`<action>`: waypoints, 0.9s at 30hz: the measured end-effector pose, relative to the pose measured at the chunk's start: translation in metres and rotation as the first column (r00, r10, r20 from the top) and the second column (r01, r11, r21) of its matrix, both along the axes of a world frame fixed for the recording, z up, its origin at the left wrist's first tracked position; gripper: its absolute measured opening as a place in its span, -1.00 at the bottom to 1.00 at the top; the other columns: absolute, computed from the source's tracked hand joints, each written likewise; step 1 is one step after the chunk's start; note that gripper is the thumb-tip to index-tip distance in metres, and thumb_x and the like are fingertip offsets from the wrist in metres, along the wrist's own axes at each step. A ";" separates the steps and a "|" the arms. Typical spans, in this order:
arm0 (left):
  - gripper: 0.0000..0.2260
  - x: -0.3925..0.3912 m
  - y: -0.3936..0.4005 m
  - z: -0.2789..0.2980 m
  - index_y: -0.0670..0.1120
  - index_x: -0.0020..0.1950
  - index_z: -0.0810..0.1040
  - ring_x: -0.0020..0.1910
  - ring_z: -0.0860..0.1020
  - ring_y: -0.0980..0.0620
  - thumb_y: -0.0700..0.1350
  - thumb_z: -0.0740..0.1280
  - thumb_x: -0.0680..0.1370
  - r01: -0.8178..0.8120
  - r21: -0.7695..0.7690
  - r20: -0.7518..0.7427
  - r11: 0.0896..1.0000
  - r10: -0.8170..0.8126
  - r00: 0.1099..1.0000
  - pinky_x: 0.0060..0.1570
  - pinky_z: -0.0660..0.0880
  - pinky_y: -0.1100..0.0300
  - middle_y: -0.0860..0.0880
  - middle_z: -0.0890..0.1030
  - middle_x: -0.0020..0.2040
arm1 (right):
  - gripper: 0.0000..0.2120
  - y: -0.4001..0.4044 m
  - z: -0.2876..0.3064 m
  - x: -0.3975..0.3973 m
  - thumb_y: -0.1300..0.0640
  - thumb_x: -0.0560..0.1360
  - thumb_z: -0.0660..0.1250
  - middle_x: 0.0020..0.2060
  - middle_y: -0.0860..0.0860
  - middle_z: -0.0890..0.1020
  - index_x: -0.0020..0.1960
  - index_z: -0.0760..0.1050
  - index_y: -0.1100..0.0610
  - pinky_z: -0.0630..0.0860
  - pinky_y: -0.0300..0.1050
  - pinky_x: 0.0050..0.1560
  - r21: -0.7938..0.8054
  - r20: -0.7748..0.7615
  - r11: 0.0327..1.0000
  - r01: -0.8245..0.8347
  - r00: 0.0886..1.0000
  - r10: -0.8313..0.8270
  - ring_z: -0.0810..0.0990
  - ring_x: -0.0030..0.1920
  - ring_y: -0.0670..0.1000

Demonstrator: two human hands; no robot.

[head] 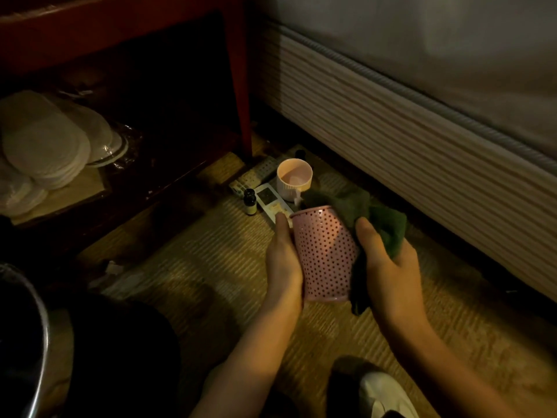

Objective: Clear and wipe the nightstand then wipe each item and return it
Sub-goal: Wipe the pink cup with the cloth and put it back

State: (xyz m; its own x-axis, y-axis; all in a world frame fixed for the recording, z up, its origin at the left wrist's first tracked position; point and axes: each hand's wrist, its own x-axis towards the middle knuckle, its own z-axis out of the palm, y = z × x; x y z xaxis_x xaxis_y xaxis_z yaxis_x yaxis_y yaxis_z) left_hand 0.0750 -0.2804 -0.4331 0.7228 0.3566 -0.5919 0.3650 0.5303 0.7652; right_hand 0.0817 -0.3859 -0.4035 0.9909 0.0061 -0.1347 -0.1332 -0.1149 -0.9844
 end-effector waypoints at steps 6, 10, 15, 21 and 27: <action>-0.39 -0.009 -0.013 -0.001 0.05 0.22 0.51 0.12 0.57 -0.03 0.44 0.06 0.42 0.139 0.044 0.184 0.989 -0.145 0.972 0.14 0.52 0.02 -0.08 0.59 0.17 | -0.57 0.004 -0.007 -0.004 -0.10 0.51 0.27 0.11 -0.19 0.57 0.36 0.30 -0.14 0.46 -0.41 0.05 -0.286 0.301 0.957 -0.043 0.944 0.133 0.52 0.10 -0.33; -0.21 -0.008 -0.011 -0.010 0.06 0.32 0.48 0.25 0.52 -0.08 0.50 0.32 0.23 0.149 -0.065 0.309 0.987 -0.122 0.943 0.27 0.41 -0.14 -0.07 0.56 0.25 | -0.54 0.007 -0.007 -0.006 -0.11 0.46 0.26 0.17 -0.17 0.57 0.35 0.28 -0.21 0.46 -0.34 0.12 -0.189 0.258 0.975 -0.117 0.952 0.164 0.52 0.17 -0.26; -0.14 -0.007 -0.003 -0.015 0.02 0.24 0.50 0.15 0.58 -0.10 0.40 0.51 0.05 0.289 -0.131 0.327 0.948 -0.233 0.916 0.17 0.51 -0.10 -0.10 0.62 0.15 | -0.91 0.003 0.008 0.008 0.07 0.54 0.25 -0.20 -0.12 0.68 -0.01 0.53 -0.03 0.53 -0.23 -0.14 0.252 -0.076 0.966 -0.057 0.994 0.078 0.65 -0.14 -0.15; -0.17 -0.011 0.002 -0.014 0.01 0.24 0.49 0.11 0.60 -0.11 0.28 0.58 0.05 0.352 -0.321 0.487 0.879 -0.166 0.857 0.04 0.58 -0.03 -0.12 0.64 0.13 | -0.73 -0.002 0.010 0.027 -0.08 0.50 0.26 -0.12 0.05 0.68 0.01 0.58 0.10 0.50 -0.07 -0.11 0.303 -0.346 0.953 -0.008 0.931 0.118 0.64 -0.11 0.01; -0.38 -0.006 -0.004 -0.013 0.09 0.22 0.47 0.08 0.62 -0.08 0.40 0.31 0.29 0.217 -0.044 0.237 0.975 -0.201 0.950 0.06 0.58 -0.06 -0.10 0.62 0.14 | -0.89 -0.002 -0.001 0.011 0.05 0.55 0.26 -0.21 -0.06 0.66 -0.08 0.56 -0.01 0.52 -0.11 -0.12 0.175 -0.059 0.984 0.039 0.998 -0.029 0.63 -0.14 -0.07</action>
State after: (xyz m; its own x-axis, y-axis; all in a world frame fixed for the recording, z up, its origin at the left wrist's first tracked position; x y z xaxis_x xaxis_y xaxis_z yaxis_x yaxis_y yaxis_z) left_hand 0.0693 -0.2848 -0.4457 0.8962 0.1477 -0.4184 0.2915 0.5150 0.8061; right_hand 0.0927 -0.3879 -0.4040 0.9818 0.0008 -0.1900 -0.1897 0.0653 -0.9797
